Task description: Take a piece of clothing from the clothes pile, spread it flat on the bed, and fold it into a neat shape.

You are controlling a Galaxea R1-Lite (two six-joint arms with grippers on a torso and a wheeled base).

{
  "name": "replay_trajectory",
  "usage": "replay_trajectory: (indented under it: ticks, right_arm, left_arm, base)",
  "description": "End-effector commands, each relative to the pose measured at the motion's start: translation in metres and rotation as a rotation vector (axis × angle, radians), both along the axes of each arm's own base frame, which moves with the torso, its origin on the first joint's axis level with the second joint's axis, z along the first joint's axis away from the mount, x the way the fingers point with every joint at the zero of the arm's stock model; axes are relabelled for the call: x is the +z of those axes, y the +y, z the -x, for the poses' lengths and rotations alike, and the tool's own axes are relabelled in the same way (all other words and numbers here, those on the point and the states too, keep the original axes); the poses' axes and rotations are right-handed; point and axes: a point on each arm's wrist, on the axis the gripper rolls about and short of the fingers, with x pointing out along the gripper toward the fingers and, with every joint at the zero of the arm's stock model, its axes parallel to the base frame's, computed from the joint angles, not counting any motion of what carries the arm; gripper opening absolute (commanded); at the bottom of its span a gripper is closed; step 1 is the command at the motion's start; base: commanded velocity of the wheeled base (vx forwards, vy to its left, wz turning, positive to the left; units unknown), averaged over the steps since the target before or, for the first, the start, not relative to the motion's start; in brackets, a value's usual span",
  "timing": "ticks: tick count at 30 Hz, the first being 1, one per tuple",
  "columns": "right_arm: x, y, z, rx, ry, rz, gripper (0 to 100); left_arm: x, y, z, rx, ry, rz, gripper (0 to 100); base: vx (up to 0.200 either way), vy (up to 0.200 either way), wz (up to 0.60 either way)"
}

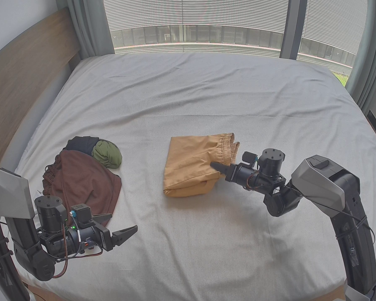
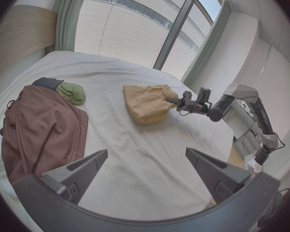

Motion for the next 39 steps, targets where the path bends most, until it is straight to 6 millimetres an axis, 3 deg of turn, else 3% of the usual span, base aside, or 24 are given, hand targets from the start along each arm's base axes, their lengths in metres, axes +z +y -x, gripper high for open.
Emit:
replay_trajectory:
  ticks: [1, 12, 19, 20, 25, 33, 38, 39]
  right_arm:
    - [-0.019, -0.020, 0.025, -0.022, 0.042, 0.022, 0]
    - [-0.045, -0.024, 0.033, -0.074, 0.040, 0.023, 0]
    - [-0.044, -0.023, 0.033, -0.079, 0.029, 0.019, 0]
    - [-0.044, -0.024, 0.033, -0.080, 0.028, 0.018, 100]
    - [-0.035, -0.039, 0.029, -0.119, 0.005, 0.011, 100]
    - [0.020, -0.080, 0.022, -0.217, -0.082, -0.013, 100]
    - [0.053, -0.079, 0.029, -0.214, -0.145, -0.028, 100]
    - [0.070, -0.076, 0.032, -0.207, -0.171, -0.038, 100]
  left_arm:
    - [0.000, 0.000, 0.000, 0.000, 0.000, 0.000, 100]
    - [0.000, 0.000, 0.000, 0.000, 0.001, 0.000, 100]
    - [0.000, 0.000, 0.000, 0.000, 0.001, 0.000, 100]
    - [0.000, 0.000, 0.000, 0.002, 0.000, 0.000, 100]
    - [0.001, 0.000, 0.000, 0.002, -0.005, 0.001, 100]
    - [0.002, 0.001, -0.001, 0.003, -0.011, 0.002, 100]
    - [0.002, 0.001, -0.002, 0.004, -0.014, 0.003, 100]
    - [0.003, 0.001, -0.002, 0.004, -0.015, 0.004, 100]
  base:
    - [0.000, 0.000, 0.00]
    - [0.000, 0.000, 0.00]
    - [0.000, 0.000, 0.00]
    - [0.000, 0.000, 0.00]
    - [0.000, 0.000, 0.00]
    - [0.000, 0.000, 0.00]
    - [0.000, 0.000, 0.00]
    - [0.000, 0.000, 0.00]
